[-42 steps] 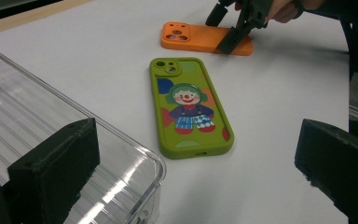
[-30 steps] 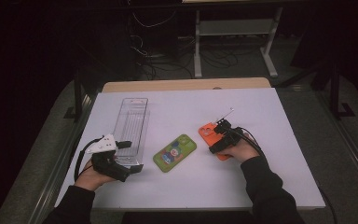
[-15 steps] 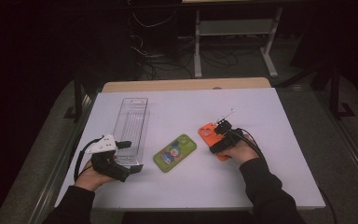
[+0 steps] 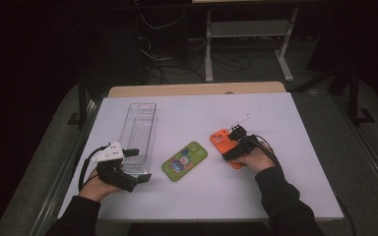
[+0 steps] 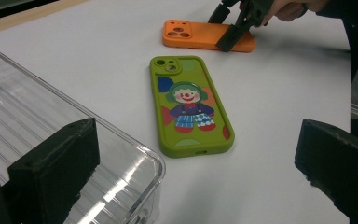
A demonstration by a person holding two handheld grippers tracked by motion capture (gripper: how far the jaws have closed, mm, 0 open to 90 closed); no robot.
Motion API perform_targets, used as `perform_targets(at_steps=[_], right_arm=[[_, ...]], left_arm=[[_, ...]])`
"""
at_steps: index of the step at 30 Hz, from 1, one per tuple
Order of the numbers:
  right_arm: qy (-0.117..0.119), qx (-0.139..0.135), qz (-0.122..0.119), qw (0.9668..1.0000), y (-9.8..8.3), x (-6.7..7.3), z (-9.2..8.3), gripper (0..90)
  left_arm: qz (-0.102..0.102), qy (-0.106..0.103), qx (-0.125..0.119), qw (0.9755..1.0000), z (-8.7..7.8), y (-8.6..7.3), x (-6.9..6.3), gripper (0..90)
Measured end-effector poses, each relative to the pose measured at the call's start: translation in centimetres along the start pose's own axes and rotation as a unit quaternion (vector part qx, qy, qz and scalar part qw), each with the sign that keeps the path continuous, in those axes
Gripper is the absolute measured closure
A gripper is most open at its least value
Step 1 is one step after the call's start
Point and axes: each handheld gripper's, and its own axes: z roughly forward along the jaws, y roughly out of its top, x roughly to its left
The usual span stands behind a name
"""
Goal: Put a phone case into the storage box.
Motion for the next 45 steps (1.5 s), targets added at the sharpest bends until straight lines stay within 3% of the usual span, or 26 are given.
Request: perform_targets(at_steps=[7, 12, 13, 16, 28, 33, 35, 45], right_arm=[[0.012, -0.015, -0.004, 0.9998, 0.1, -0.6, -1.2, 15.0], [0.023, -0.020, -0.021, 0.9993, 0.3, -0.6, -2.1, 15.0], [0.024, -0.021, -0.040, 0.9987, 0.3, -0.6, -2.4, 15.0], [0.028, -0.020, -0.037, 0.9987, 0.3, -0.4, -2.8, 15.0], [0.040, -0.030, -0.066, 0.9966, 0.5, -0.5, -4.8, 15.0], [0.044, -0.038, -0.080, 0.9950, 0.7, -0.6, -5.6, 15.0], [0.045, -0.042, -0.078, 0.9950, 0.7, -0.6, -6.0, 15.0], [0.050, -0.045, -0.116, 0.9910, 1.0, -0.3, -7.3, 15.0]], left_arm=[[0.005, 0.001, 0.003, 1.0000, 0.0, 0.0, 0.0, 0.0], [0.005, 0.003, 0.002, 1.0000, -0.1, 0.0, 0.1, 0.0], [0.007, 0.003, 0.002, 1.0000, -0.1, 0.0, 0.1, 0.0], [0.009, 0.002, 0.003, 1.0000, -0.1, 0.0, 0.1, 0.0], [0.013, 0.002, 0.004, 0.9999, -0.1, 0.0, 0.2, 0.0], [0.007, 0.002, 0.001, 1.0000, 0.0, 0.0, 0.1, 0.0], [0.011, 0.003, 0.004, 0.9999, 0.0, 0.0, 0.2, 0.0], [0.021, -0.003, 0.019, 0.9996, 0.6, 0.9, 0.3, 0.0]])
